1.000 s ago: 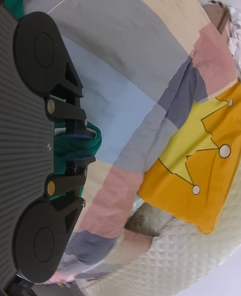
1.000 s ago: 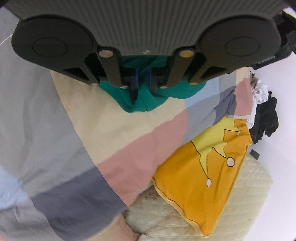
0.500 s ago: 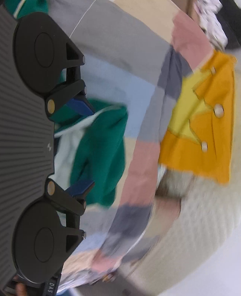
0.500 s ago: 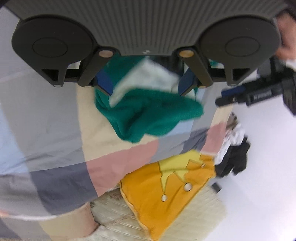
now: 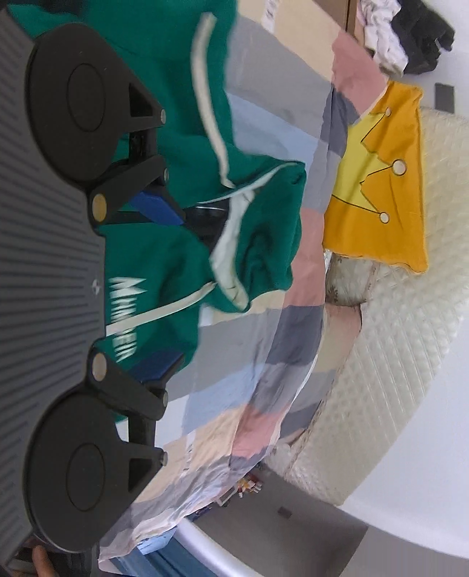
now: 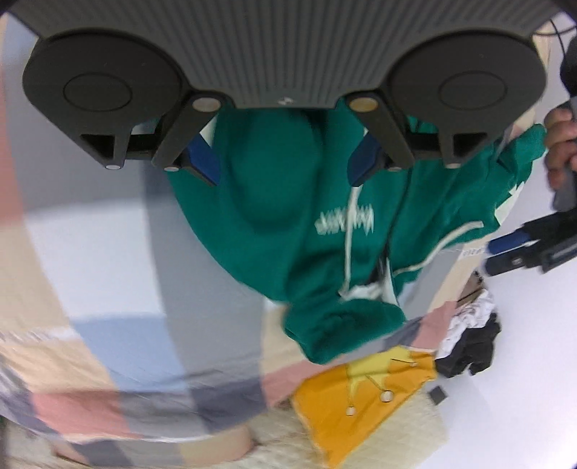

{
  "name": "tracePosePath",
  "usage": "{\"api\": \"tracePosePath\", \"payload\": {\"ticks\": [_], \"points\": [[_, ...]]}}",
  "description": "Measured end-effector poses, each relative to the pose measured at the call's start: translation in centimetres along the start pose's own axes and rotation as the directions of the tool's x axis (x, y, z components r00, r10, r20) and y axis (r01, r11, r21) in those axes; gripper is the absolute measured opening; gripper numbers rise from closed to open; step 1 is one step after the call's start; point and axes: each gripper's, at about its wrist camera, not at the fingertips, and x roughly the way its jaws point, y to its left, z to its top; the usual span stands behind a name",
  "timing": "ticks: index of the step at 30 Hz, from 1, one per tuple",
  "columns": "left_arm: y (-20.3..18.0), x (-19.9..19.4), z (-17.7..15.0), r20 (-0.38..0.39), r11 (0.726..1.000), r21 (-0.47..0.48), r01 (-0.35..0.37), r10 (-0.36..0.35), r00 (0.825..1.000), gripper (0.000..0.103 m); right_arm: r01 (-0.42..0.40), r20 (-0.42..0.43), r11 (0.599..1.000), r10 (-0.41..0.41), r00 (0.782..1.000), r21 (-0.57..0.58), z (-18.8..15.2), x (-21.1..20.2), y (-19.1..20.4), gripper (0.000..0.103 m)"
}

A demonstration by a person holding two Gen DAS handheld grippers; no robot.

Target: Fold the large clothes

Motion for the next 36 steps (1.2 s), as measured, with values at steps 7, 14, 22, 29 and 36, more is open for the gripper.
{"api": "tracePosePath", "payload": {"ticks": [7,14,22,29,36], "points": [[-3.9,-10.2,-9.0,-0.024,1.0,-0.021,-0.014,0.014,1.0,0.08,0.147,-0.102,0.988,-0.142,0.985,0.046,-8.9,-6.8,-3.0,0.079],[-6.0,-14.9,-18.3,-0.085,0.995,-0.095,-0.005,-0.003,0.996,0.08,0.225,-0.271,0.971,-0.195,0.943,0.085,-14.7,-8.0,-7.0,0.079],[-5.7,-14.2,-24.0,-0.104,0.982,-0.189,0.006,-0.027,0.994,0.08,0.186,-0.409,0.982,-0.185,0.893,-0.039,-17.7,-5.3,-5.9,0.067],[-4.2,-12.6,-25.1,-0.133,0.972,-0.232,0.02,-0.052,0.99,0.08,0.208,-0.309,0.969,-0.24,0.92,-0.135,-16.6,-7.7,-3.0,0.011],[-2.8,-12.1,-24.8,-0.112,0.95,-0.306,0.057,-0.096,0.989,0.08,0.386,-0.04,0.919,-0.39,0.92,-0.084,-10.1,-15.4,-5.5,0.009]]}}
